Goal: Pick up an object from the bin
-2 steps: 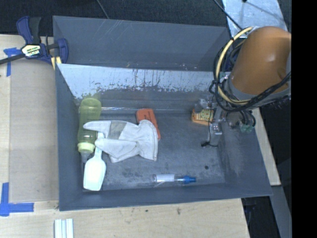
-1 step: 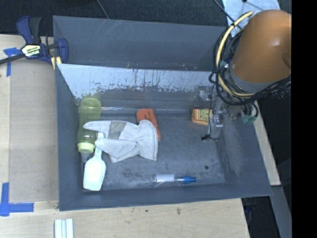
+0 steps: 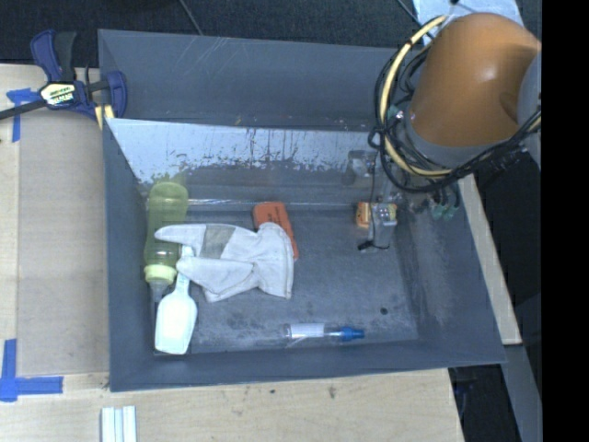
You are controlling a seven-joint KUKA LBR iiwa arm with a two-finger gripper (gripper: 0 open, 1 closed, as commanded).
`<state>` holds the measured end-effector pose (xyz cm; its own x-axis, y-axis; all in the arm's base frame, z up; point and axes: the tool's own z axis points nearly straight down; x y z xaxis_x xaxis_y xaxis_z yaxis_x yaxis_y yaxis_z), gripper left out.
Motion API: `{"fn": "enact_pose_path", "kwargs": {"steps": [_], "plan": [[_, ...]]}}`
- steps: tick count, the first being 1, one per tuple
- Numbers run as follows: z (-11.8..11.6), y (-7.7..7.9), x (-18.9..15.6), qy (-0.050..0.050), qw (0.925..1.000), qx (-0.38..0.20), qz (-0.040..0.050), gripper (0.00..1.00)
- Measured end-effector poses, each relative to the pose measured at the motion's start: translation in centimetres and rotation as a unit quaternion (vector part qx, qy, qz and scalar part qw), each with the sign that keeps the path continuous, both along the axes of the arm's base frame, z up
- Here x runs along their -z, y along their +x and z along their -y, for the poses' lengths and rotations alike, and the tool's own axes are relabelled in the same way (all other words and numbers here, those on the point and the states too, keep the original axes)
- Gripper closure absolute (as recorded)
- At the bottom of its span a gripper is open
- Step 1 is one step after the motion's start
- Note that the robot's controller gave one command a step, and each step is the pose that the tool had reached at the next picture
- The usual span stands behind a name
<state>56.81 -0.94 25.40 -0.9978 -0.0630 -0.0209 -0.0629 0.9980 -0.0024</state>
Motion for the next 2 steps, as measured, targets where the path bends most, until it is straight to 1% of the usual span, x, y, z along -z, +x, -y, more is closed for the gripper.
{"fn": "enact_pose_path", "kwargs": {"steps": [1,2], "plan": [[-4.0,-0.3,4.6,0.001,0.9986,0.053,-0.0094,0.0],[-3.8,0.6,7.4,0.002,0.9983,0.058,-0.0088,0.0]]}}
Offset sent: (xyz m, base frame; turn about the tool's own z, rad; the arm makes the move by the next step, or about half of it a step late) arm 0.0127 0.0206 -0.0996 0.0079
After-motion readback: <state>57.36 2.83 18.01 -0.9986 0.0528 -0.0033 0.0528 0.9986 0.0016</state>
